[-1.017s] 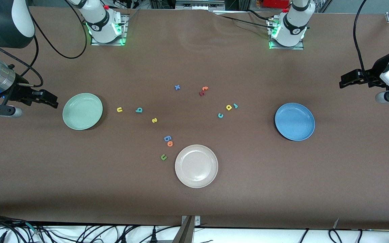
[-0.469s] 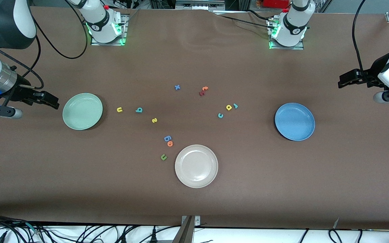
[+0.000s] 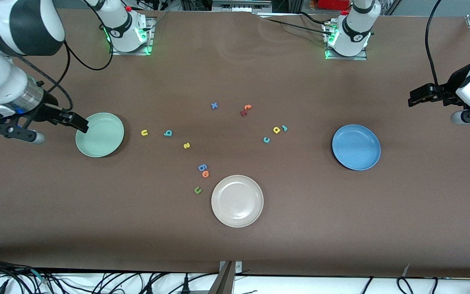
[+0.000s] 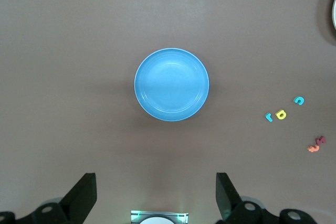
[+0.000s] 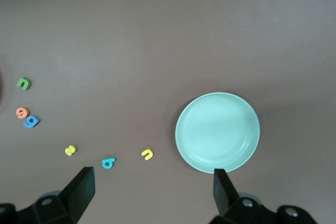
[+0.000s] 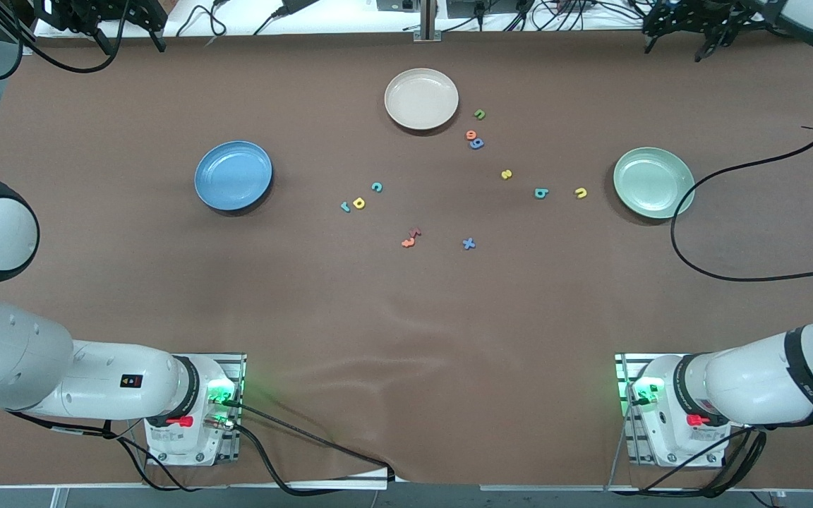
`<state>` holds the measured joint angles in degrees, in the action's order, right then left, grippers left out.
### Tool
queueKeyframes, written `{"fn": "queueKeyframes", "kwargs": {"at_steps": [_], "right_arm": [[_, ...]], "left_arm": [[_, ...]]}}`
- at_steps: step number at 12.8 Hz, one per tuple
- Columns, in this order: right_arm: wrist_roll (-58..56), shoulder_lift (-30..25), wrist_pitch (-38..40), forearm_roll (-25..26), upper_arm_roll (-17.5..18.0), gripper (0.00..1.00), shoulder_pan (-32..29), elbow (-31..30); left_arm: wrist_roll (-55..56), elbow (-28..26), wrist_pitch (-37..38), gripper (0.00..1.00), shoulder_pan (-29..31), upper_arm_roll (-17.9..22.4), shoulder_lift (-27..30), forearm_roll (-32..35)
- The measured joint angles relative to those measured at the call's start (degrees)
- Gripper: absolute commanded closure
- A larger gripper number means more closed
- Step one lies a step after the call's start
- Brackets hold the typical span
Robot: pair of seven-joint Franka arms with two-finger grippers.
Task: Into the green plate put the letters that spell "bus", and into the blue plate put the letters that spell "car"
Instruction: 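Reach the right gripper to the yellow u while the left gripper reaches the teal c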
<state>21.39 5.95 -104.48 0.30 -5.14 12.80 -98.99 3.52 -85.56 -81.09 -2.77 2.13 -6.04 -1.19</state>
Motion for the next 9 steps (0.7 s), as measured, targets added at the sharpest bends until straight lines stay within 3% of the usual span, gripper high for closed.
{"fn": "queueKeyframes", "kwargs": {"at_steps": [6, 9], "right_arm": [[8.62, 4.95, -0.88, -0.02, 0.27, 0.01, 3.86, -2.41], [20.32, 5.89, -9.18, -0.4, 0.5, 0.01, 3.86, -8.54]], "left_arm": [[0.0, 0.05, -0.31, 0.0, 0.0, 0.03, -1.13, 0.0], [0.0, 0.18, -1.23, 0.0, -0.01, 0.03, -5.02, 0.0]]}}
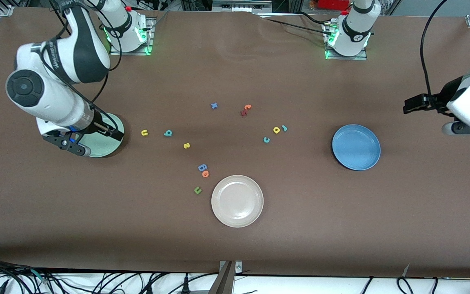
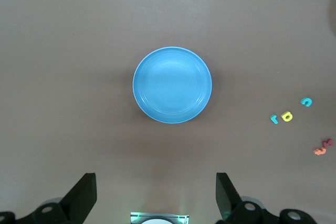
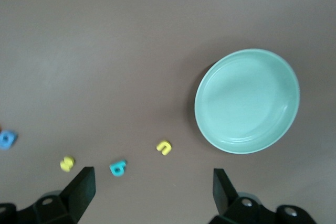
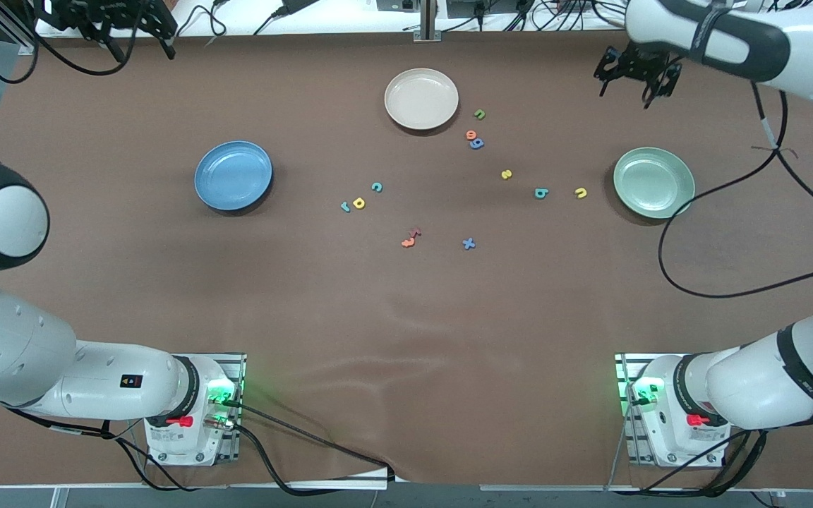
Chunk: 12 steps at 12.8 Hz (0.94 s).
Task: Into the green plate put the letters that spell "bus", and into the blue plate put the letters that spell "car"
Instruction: 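Reach the right gripper to the yellow u while the left gripper reaches the teal c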
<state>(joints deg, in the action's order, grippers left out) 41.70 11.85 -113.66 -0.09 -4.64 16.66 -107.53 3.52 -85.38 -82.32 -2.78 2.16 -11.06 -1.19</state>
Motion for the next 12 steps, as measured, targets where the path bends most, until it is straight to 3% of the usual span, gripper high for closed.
{"fn": "queueKeyframes", "kwargs": {"at_steps": [3, 6, 8, 12], "right_arm": [[12.88, 0.93, -8.51, -0.31, 1.57, 0.01, 0.06, -6.85], [20.38, 3.0, -17.12, -0.88, 3.06, 0.01, 0.08, -12.29], [22.13, 4.06, -24.98, -4.48, 3.37, 0.01, 0.08, -16.61], [22.7, 4.83, -29.69, -10.43, 3.39, 0.06, 0.07, -21.62]], "left_arm": [[1.03, 0.21, -3.73, 0.0, -1.97, -0.13, -6.92, -0.16], [5.87, 0.26, -6.57, 0.0, -5.29, -0.41, -8.98, -2.91], [9.75, -0.07, -7.38, 0.0, -6.19, -0.54, -9.63, -5.0], [17.39, -3.7, -15.74, 0.0, -9.59, -0.72, -10.47, -6.34]]}}
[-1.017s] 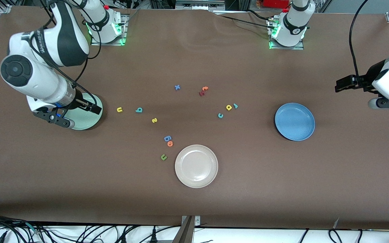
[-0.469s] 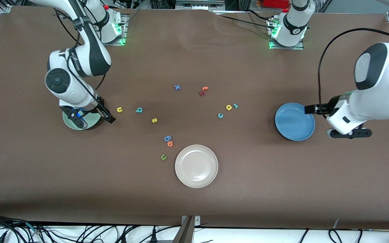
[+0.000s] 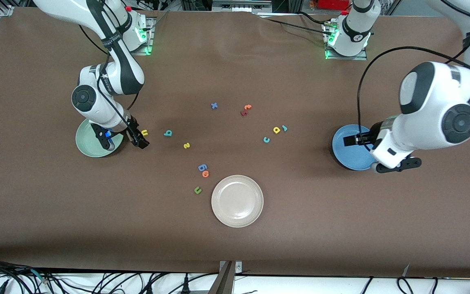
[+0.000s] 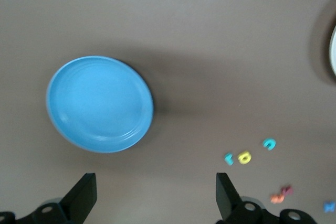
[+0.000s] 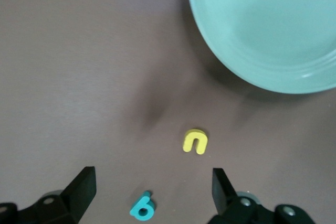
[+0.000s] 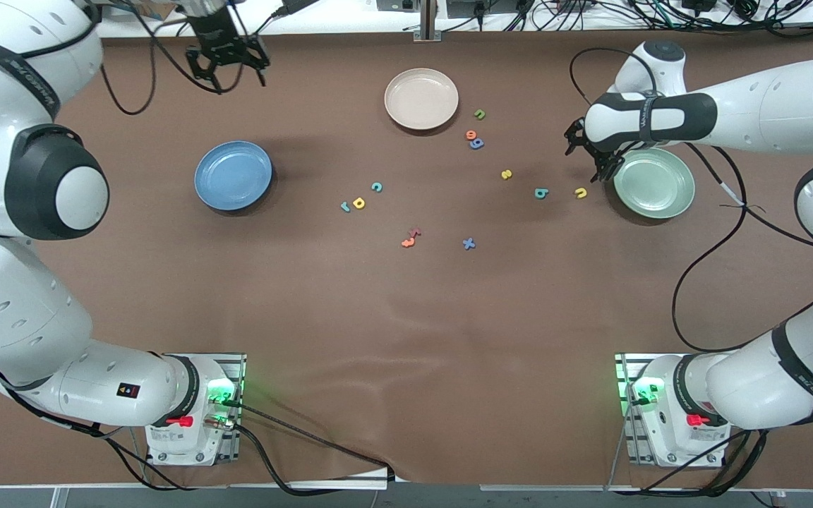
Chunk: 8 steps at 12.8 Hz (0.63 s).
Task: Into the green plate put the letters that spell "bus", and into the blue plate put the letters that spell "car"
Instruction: 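Reach the right gripper to the yellow u while the left gripper reaches the teal c, then grasp the yellow u with the right gripper while the left gripper lowers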
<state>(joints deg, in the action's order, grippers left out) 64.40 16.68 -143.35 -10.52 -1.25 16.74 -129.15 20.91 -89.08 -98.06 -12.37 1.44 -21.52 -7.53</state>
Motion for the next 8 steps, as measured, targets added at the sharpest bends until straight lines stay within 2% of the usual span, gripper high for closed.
{"fn": "queueKeyframes", "kwargs": {"at_steps": [3, 4, 8], "right_arm": [[0.61, 0.53, -6.54, -1.83, -0.01, 0.06, -0.01, -4.24], [1.23, 0.83, -7.87, -1.95, -0.01, 0.09, -0.01, -5.23], [2.25, 2.02, -8.73, -2.0, -0.02, 0.12, -0.03, -6.05]], "left_arm": [[8.17, -4.63, -9.9, 0.0, -6.04, -0.15, -1.46, 0.0], [11.66, -5.42, -12.4, 0.0, -7.99, -0.18, -2.44, -0.01], [16.75, -5.88, -20.25, 0.01, -13.39, -0.5, -7.32, 0.0]]}}
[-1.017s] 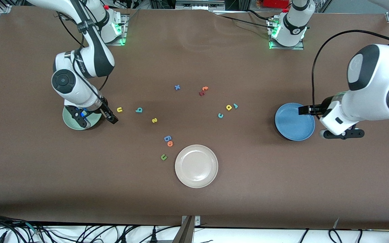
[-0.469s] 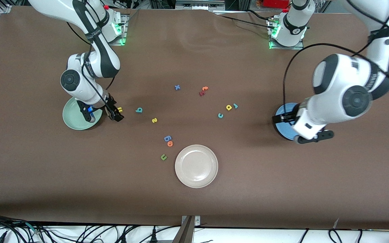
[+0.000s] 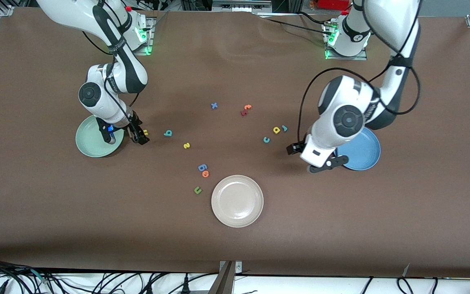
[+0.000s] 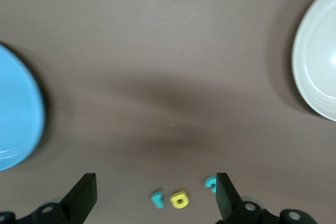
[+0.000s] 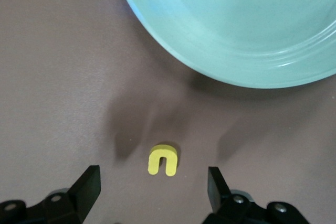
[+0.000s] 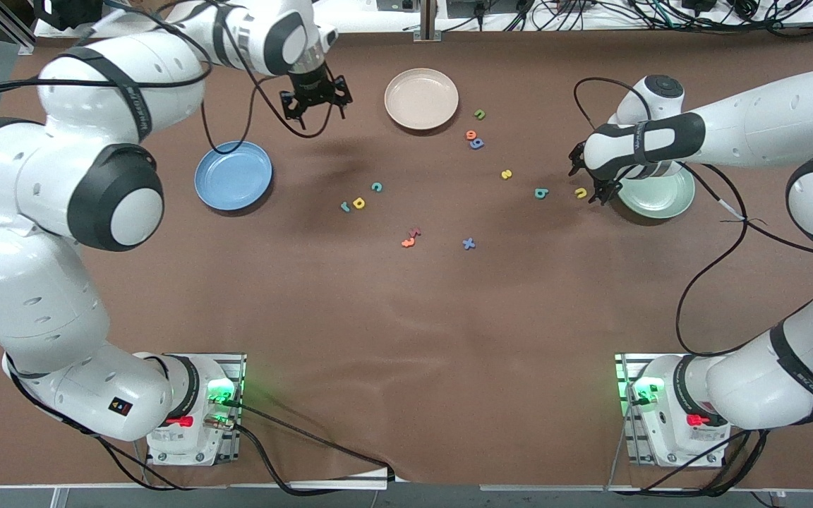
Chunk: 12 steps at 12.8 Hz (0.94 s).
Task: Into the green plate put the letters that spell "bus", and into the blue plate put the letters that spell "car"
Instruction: 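Grasp the yellow u with the right gripper while the left gripper lowers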
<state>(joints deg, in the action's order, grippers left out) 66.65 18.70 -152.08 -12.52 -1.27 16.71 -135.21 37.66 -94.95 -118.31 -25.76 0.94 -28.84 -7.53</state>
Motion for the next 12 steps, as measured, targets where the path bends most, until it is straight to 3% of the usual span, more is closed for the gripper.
{"fn": "queueKeyframes", "kwargs": {"at_steps": [2, 5, 9, 11, 12], "right_arm": [[0.11, 0.83, -0.24, -0.01, 0.0, 0.14, 0.0, -0.1], [0.12, 2.09, -0.63, -0.02, 0.01, 0.27, 0.0, -0.34], [0.11, 2.0, -1.13, -0.03, 0.05, 0.84, 0.0, -0.32], [0.09, 1.89, -1.08, -0.03, 0.07, 0.98, 0.0, -0.31], [0.07, 1.8, -1.0, -0.03, 0.07, 1.0, 0.0, -0.33]], "left_arm": [[-0.52, -0.04, -3.14, 0.04, -3.09, -0.17, -2.3, 0.01], [-10.08, -0.04, -4.69, 0.01, -6.65, -0.25, -4.92, 0.01], [-22.59, -0.06, -5.31, 0.01, -7.1, -0.19, -5.82, 0.01], [-25.24, -0.82, -8.06, 0.01, -7.17, -0.69, -7.0, 0.01], [-25.78, -2.31, -10.94, 0.01, -7.41, -1.04, -7.68, 0.01]]}}
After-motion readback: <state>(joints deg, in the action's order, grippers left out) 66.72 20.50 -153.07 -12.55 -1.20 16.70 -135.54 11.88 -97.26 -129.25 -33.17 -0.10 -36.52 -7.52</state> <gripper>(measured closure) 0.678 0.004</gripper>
